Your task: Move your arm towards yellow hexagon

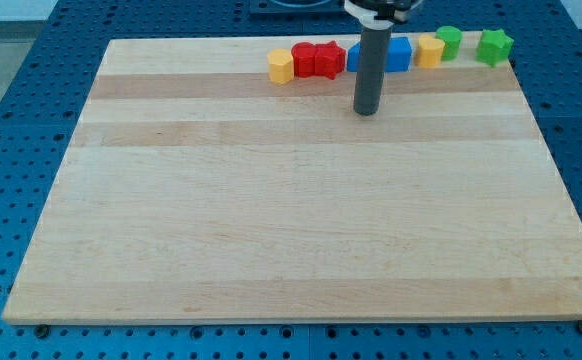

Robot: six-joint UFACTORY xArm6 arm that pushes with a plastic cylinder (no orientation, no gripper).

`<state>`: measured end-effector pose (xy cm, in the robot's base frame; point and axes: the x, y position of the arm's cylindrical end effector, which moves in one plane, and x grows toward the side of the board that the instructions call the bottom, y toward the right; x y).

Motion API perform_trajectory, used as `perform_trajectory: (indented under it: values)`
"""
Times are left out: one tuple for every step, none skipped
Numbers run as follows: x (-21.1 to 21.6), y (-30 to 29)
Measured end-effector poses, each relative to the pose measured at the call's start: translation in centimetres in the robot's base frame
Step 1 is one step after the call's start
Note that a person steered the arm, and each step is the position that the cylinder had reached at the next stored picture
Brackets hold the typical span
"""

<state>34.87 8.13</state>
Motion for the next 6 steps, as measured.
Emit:
perform_trajectory:
  values:
    - [0.0,-0.3]
    - [0.0,-6.9]
    - [0.1,-17.0]
    - [0.1,-20.3]
    - [-1.6,-20.2]
    - [-10.9,-15.8]
